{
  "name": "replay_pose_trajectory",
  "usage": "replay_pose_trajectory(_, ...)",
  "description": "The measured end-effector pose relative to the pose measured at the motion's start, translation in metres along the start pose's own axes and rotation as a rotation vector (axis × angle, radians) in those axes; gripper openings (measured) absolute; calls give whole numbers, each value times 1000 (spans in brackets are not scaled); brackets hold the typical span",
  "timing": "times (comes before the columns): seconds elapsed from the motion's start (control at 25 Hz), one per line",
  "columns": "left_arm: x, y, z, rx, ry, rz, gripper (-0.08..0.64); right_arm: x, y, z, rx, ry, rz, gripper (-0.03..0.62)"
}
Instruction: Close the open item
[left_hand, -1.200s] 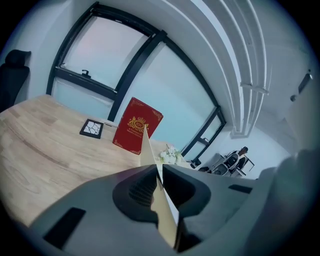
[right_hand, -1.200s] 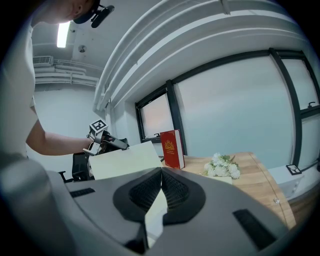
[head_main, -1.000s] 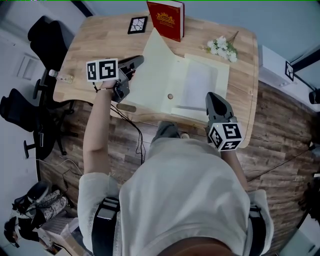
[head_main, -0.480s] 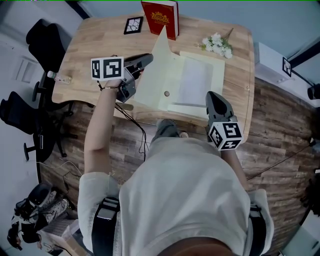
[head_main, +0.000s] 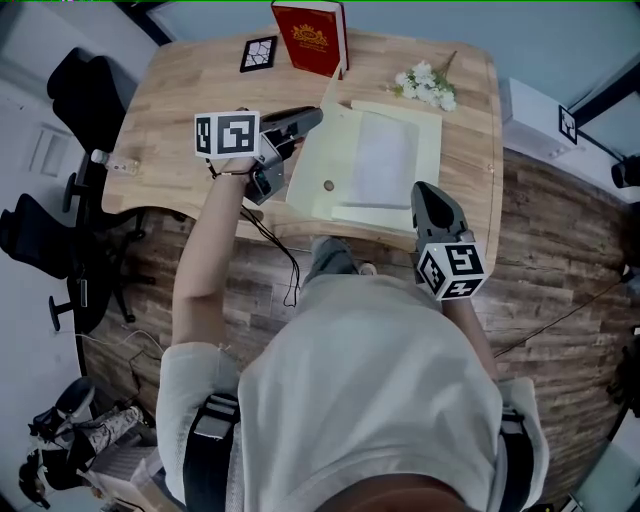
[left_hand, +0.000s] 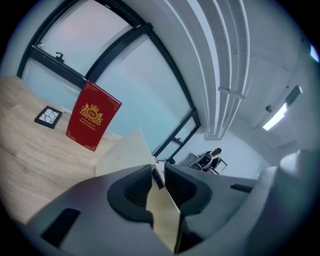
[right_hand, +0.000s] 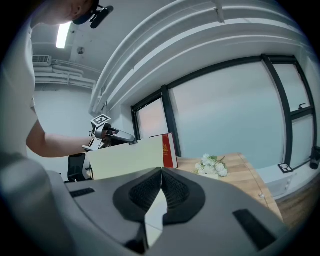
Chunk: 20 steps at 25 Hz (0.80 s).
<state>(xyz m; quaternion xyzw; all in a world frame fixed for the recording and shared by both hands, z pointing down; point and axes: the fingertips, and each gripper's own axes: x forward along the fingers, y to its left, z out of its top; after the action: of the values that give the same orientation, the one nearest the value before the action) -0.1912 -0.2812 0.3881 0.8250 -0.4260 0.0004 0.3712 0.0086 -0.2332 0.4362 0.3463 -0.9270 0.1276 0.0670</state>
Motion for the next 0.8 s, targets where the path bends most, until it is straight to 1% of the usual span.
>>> replay_pose_trajectory(0.2,14,-10,-3,-5,15,-48,60,-6,-4,1,7,-9,-25,18)
replay_pose_trajectory(0.56,38,-25,-11,14,50,-102,60,-20,-12,-1,14,-17,-74,18)
replay_pose_trajectory(0.8,51,-32,-16,2,58,-139,60,-28,-16,0,16,-22,-104,18)
